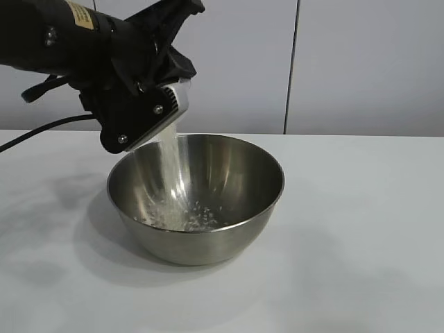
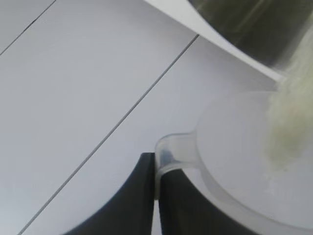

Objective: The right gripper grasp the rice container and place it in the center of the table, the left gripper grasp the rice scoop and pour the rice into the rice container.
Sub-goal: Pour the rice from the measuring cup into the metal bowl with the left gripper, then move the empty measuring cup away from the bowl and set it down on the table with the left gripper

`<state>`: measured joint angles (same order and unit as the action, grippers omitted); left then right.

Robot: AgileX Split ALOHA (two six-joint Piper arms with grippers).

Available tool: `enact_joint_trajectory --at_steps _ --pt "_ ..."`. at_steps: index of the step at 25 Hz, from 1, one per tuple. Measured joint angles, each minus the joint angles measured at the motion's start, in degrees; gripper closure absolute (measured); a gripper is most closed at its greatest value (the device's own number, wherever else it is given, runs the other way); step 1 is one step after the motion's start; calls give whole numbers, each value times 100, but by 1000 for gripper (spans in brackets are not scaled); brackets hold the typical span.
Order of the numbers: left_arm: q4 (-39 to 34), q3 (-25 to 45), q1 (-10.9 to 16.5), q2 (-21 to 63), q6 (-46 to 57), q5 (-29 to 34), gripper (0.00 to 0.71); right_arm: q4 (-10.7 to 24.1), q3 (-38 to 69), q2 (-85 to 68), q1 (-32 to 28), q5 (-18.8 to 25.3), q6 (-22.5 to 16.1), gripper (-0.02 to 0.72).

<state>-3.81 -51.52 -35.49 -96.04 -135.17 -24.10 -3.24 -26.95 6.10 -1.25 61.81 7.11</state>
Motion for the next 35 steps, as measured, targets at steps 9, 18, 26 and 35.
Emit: enact_joint_trajectory --at_steps 9,18,26,35 --pt "4 0 0 0 -401 -565 701 0 0 0 0 4 0 239" --pt "1359 0 0 0 2450 -996 701 0 0 0 0 4 0 239" --pt "4385 0 -13 0 5477 -1921 701 0 0 0 0 4 0 239" --pt "5413 638 282 0 8916 -2452 701 0 0 0 0 -3 0 239"
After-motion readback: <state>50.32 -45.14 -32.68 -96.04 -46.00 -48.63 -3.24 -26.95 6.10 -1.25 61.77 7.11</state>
